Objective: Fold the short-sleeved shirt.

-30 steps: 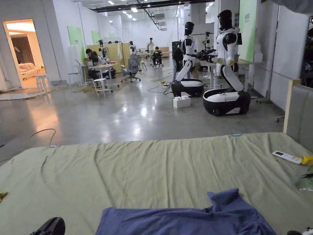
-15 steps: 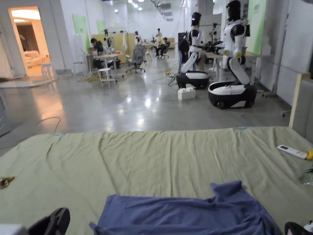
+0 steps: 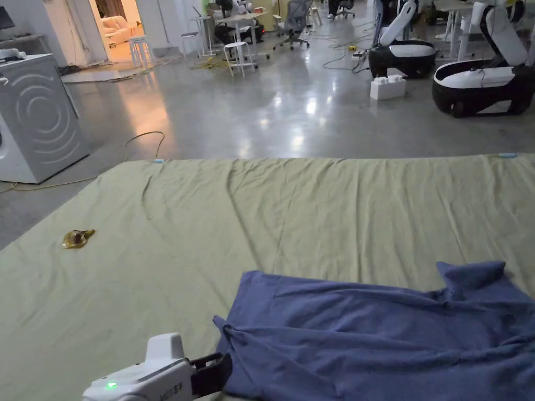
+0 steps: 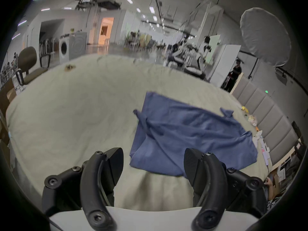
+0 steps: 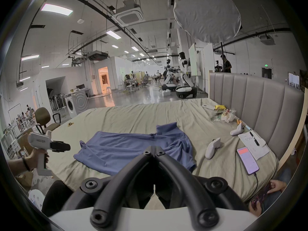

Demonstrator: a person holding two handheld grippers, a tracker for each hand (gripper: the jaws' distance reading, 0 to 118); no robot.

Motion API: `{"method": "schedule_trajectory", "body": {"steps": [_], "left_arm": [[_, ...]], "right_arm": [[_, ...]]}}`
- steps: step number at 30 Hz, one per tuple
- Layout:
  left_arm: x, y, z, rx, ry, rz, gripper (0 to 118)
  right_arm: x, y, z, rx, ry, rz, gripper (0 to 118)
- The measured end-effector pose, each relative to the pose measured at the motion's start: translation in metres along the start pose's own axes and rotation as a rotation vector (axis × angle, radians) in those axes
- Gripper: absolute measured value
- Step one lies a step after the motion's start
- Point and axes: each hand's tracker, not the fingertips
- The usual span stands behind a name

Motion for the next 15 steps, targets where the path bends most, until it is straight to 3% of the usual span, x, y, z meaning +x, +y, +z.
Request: {"method": "schedule_trajectory", "body": {"steps": [4,5,6,7,9,12,15], "left_arm": [[0.002,0.009,-0.073,-0.069,0.047,0.000,75],[-0.004,0.017,-0.096,-0.108,0.058,0.023,65],[-0.006,0.024,-0.123,-0.157,0.087,0.038,45],[-0.005,0.024,-0.129,-0.168,0.079,0.042,39],[0.029,0.002,-0.130,-0.132,0.142,-0.038,38],[0.051,-0.009,-0.130,-0.141,0.130,-0.079,17],[0.066,-0.008,-0.147,-0.178,0.130,-0.094,9]], "right_arm": [[0.006,-0.008,-0.006,-0.051,-0.022,0.002,0],[0.008,-0.010,-0.007,-0.064,-0.031,0.004,0],[0.010,-0.012,-0.009,-0.073,-0.039,0.002,0],[0.012,-0.013,-0.011,-0.081,-0.043,-0.003,0],[0.016,-0.017,-0.014,-0.095,-0.045,-0.021,0],[0.018,-0.022,-0.024,-0.124,-0.041,-0.041,0],[0.021,-0.026,-0.040,-0.153,-0.041,-0.058,0]]}}
